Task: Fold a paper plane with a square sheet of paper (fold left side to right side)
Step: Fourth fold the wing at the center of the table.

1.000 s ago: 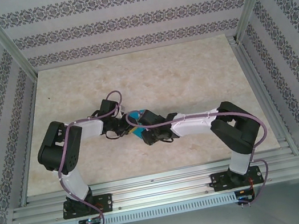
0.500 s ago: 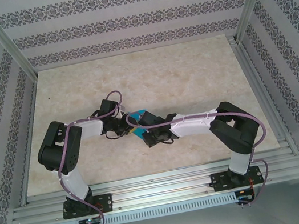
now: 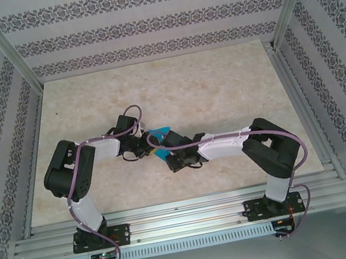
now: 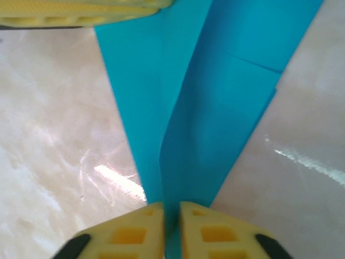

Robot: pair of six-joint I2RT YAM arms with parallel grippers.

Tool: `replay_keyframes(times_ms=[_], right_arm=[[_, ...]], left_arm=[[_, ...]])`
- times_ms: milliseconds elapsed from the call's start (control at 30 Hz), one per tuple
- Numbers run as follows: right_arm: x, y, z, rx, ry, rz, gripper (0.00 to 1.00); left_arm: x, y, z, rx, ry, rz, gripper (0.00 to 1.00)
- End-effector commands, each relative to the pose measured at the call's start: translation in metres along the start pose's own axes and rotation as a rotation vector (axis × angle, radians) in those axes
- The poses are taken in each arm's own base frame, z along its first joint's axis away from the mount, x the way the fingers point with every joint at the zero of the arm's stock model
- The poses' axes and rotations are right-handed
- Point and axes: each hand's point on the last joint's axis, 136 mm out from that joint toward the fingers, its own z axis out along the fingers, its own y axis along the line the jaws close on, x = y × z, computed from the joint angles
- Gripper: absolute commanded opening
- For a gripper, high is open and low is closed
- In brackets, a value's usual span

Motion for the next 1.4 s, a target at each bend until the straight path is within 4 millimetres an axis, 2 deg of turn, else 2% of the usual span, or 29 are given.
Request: replay_keyframes(times_ms=[0, 100, 267, 333, 433, 733, 1067, 1367], right_arm=[[0.004, 0.002, -0.012, -0.070, 0.019, 0.031, 0.22], [-0.021, 0.005, -0.027, -0.165, -0.038, 0.073, 0.25], [-0.064, -0.004, -0.043, -0.302, -0.127, 0.176, 0.31], [-0.079, -0.008, -0.042, -0.343, -0.149, 0.211, 0.31], [-0.090, -0.013, -0.033, -0.356, -0.138, 0.227, 0.33], [-0.106, -0.011, -0.011, -0.402, -0.117, 0.252, 0.32], [-0.105, -0.018, 0.009, -0.371, -0.087, 0.269, 0.26], [-0.104, -0.030, 0.012, -0.336, -0.082, 0.272, 0.05]], left_arm=[[-0.005, -0.003, 0.004, -0.005, -0.018, 0.020, 0.18], [-0.004, -0.003, 0.004, -0.005, -0.015, 0.021, 0.18], [-0.004, -0.002, 0.005, -0.006, -0.015, 0.023, 0.18], [-0.004, -0.002, 0.005, -0.006, -0.014, 0.023, 0.18], [-0.004, -0.002, 0.005, -0.007, -0.013, 0.023, 0.18], [-0.003, -0.002, 0.005, -0.009, -0.013, 0.027, 0.18], [-0.002, -0.002, 0.006, -0.010, -0.009, 0.028, 0.18], [-0.002, 0.001, 0.006, -0.019, -0.009, 0.026, 0.18]])
